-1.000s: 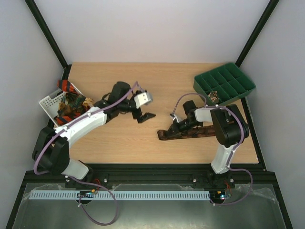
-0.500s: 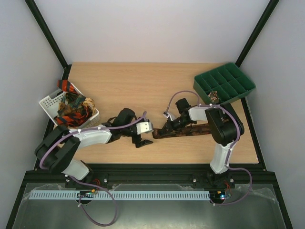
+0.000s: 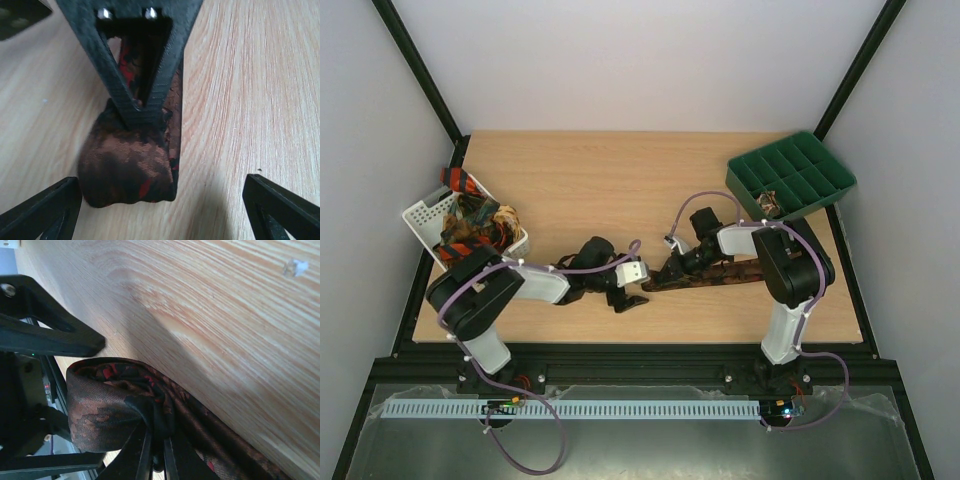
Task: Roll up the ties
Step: Roll the tie at the center of the board.
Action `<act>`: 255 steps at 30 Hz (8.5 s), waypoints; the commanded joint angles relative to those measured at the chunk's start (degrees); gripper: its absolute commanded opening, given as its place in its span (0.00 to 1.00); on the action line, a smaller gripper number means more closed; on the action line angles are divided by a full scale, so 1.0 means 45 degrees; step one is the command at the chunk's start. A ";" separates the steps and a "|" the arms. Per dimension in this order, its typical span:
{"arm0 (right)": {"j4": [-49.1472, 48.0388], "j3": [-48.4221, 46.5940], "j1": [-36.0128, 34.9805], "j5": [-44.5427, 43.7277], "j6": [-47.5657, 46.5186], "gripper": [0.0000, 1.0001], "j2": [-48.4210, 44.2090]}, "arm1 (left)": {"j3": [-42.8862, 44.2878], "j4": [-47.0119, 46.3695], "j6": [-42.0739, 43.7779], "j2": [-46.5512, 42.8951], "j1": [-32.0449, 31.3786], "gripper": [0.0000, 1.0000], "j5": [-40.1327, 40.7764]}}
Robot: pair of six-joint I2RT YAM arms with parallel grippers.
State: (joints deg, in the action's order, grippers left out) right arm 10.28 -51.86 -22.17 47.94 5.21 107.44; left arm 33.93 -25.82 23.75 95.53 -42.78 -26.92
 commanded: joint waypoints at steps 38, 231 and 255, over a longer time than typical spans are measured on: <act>0.2521 -0.1469 0.0219 0.0548 -0.0772 0.48 -0.0182 | 0.1651 0.1470 0.2548 0.2572 0.0405 0.27 0.0280; 0.2713 -0.2018 0.0363 -0.0636 0.0374 0.36 0.0583 | 0.2168 0.2282 0.1210 0.3459 -0.0023 0.31 0.2017; 0.2745 -0.1632 0.1129 -0.3718 -0.1715 0.01 0.2265 | 0.1230 -0.2228 -0.1821 0.2858 0.0334 0.83 -0.0835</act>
State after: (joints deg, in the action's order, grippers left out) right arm 19.86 -61.63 -17.17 46.48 -0.34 112.36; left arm 39.66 -30.09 21.08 105.89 -41.19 -28.25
